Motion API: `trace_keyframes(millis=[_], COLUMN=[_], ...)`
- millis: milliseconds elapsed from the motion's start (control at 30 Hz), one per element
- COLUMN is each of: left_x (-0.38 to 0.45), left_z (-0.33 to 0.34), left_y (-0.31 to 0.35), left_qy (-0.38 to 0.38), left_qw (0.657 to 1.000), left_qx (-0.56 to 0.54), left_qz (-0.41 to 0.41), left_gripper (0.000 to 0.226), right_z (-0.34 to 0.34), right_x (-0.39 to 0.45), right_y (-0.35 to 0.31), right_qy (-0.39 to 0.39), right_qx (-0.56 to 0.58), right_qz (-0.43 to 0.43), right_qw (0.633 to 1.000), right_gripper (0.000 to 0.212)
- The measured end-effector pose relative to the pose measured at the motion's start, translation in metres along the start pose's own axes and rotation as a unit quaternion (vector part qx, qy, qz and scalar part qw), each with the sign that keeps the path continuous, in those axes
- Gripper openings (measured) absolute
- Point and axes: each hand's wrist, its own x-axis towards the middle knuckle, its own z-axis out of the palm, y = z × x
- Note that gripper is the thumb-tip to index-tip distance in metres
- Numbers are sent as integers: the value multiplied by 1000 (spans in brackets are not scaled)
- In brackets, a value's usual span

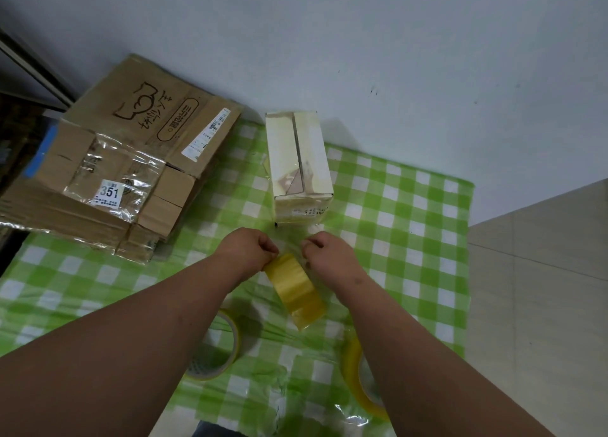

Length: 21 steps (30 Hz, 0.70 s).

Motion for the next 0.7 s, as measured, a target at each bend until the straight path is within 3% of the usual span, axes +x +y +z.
trace_keyframes(millis=[133,167,233,300,333,433,500,700], left_x=[1,1,-1,-5,-7,-8,-6,-1], left_z=[-5,-7,-14,-25,-30,-35,-32,-31], left_y=[-2,-2,0,5,11,28,37,36], left_qy=[-3,23,151,299,327,281,241,222], left_qw=[1000,1000,987,940,918,895,893,887], left_qx=[13,17,-1,-48,-50,47,102,109], left_qz=[4,13,57,156,218,343,367,390], left_gripper=[18,21,23,26,31,52,54,60], right_z=[-12,-15,-23,-30,-33,-38,-39,-44], right_x=[-3,-6,-9,-6,-3,6,10,17], right_y=[-2,-3,-7,-13,-15,-20,-20,-16], right_qy=[152,203,280,280,259,210,197,186], right_qx=[81,102,103,43,-1,-121,-136,-131], right_qz=[-63,-94,-185,-261,-281,-322,-341,-364], right_qw=[983,969,937,923,924,915,909,903], right_gripper=[3,7,26,49,56,56,53,54])
